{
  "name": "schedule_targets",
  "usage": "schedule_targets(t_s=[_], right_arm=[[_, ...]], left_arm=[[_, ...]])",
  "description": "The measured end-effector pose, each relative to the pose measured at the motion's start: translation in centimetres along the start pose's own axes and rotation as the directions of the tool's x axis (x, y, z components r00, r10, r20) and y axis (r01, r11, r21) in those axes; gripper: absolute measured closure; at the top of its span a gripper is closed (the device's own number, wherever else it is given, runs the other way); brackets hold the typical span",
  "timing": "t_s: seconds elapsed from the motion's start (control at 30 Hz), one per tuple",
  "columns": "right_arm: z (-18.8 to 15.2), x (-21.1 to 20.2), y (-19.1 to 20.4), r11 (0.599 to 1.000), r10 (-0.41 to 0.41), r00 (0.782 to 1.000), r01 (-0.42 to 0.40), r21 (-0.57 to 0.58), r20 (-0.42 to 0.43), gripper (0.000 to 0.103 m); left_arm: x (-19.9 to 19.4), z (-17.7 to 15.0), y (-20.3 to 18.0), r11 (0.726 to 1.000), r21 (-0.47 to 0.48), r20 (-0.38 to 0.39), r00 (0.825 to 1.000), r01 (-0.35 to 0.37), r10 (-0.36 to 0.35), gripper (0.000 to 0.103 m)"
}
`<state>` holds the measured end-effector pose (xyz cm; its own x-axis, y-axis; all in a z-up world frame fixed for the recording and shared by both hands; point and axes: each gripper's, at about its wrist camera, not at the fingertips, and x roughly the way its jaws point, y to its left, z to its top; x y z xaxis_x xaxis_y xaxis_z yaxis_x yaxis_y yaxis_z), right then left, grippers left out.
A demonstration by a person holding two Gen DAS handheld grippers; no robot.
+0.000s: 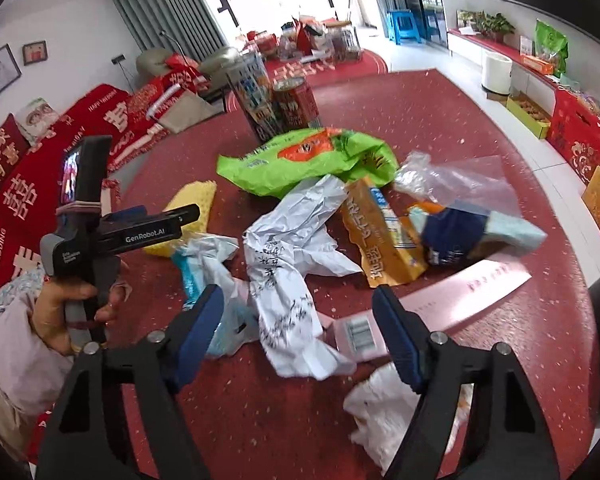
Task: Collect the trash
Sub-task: 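Grasp the yellow foam net with the left tool while the right tool grasps white crumpled paper, then move both items over the black bin and open both tools to release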
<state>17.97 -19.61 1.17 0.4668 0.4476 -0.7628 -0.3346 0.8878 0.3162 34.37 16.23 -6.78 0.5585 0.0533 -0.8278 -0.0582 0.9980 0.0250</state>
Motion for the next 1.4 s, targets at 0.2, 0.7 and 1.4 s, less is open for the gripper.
schedule_targets(t_s=[0.2,0.7,1.4], right_arm=[[-0.1,2.6,0.6,1.000,-0.029,0.997,0.029,-0.011,-0.073,0.047],[-1.2,-1.2,1.5,0.997,0.073,0.997,-0.073,-0.017,-0.016,0.088],[-4.4,-15.4,-5.0,0.996,0.081,0.965,-0.090,0.023,0.248,0.088]], left_arm=[[1.3,-0.3,0.4,1.000,-0.022,-0.030,1.000,0.000,-0.001,0.000],[-5.8,-2.2,0.4,0.998,0.052,0.104,0.993,0.046,-0.051,0.000],[-20.6,-5.3,-11.9,0.919,0.245,0.246,0.897,0.310,-0.368,0.000]])
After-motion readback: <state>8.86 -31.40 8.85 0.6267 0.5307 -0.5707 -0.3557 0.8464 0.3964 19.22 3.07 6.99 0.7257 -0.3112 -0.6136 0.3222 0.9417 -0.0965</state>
